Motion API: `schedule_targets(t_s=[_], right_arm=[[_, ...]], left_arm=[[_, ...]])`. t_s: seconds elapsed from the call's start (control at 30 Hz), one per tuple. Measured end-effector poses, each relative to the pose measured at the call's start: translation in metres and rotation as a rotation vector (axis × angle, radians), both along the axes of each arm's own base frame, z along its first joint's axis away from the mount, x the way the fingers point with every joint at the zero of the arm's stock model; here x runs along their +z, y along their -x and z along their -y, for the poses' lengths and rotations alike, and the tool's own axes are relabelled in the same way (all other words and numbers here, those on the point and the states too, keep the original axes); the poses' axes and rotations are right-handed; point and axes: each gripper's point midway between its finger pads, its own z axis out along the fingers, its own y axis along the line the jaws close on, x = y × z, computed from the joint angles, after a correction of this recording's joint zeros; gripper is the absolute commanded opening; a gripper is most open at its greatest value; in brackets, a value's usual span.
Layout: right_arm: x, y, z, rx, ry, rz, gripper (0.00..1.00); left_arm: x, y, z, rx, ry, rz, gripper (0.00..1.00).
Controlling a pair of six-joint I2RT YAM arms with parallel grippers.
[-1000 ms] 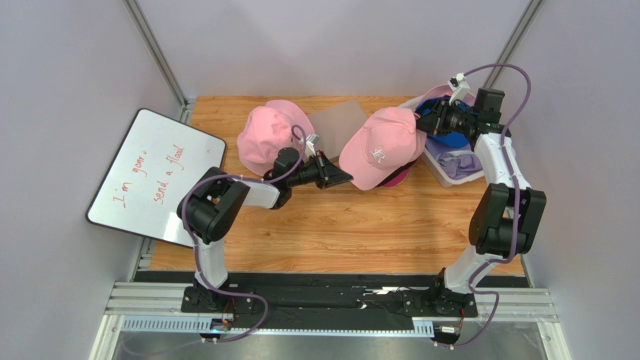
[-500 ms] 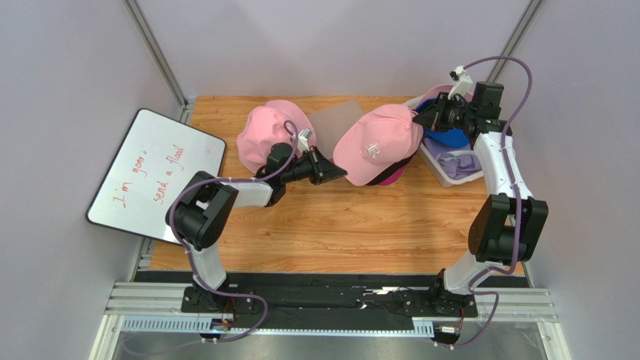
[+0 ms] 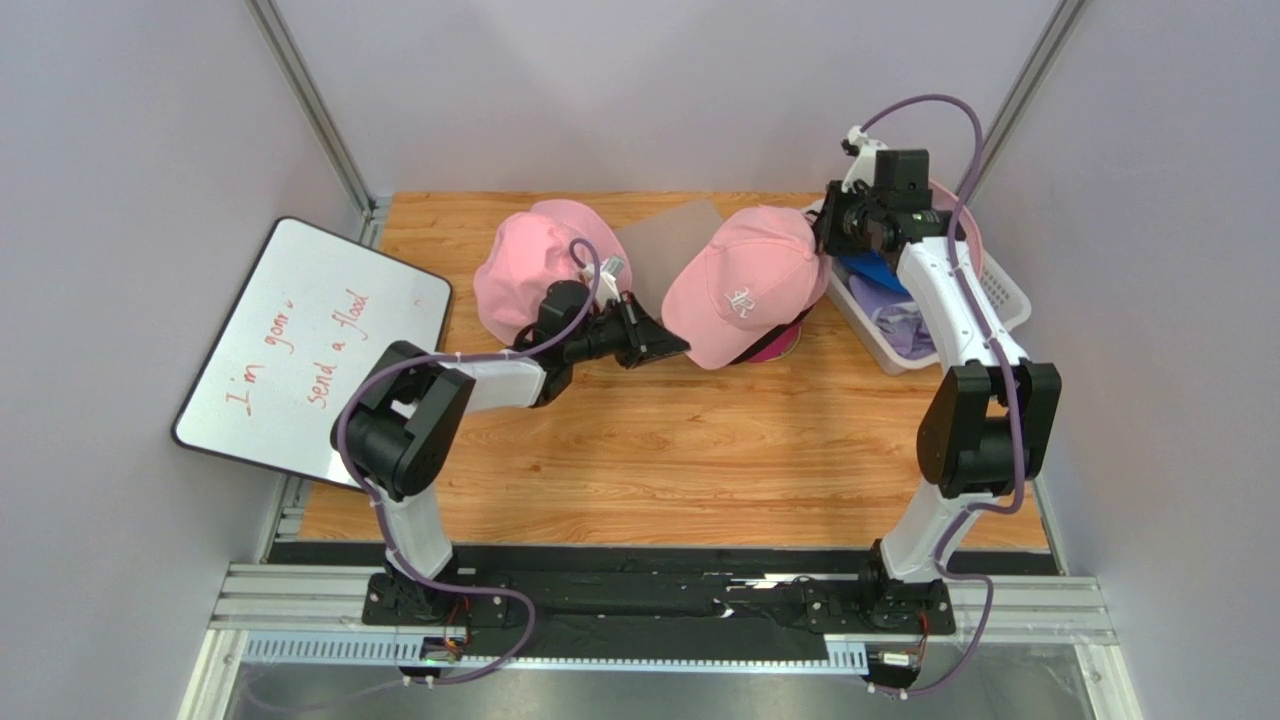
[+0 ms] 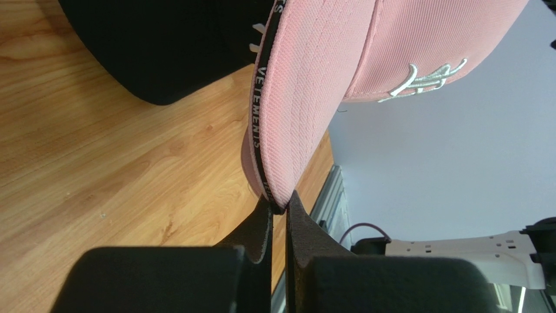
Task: Stack the hats
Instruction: Stack the hat on the hat.
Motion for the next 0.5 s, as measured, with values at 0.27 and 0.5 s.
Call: schedule_targets(t_s=[0.27, 0.5], right_arm=[[-0.002, -0.005, 0.008, -0.061, 0.061, -0.008, 0.0], [0.004, -0.003, 0.009, -0.075, 0.081, -0.019, 0.0]], left_arm=[[-0.017, -0.005, -0.008, 0.024, -0.105, 0.034, 0.7], [0.007, 0.002, -0.035, 0.078, -0.243, 0.106, 0.87]])
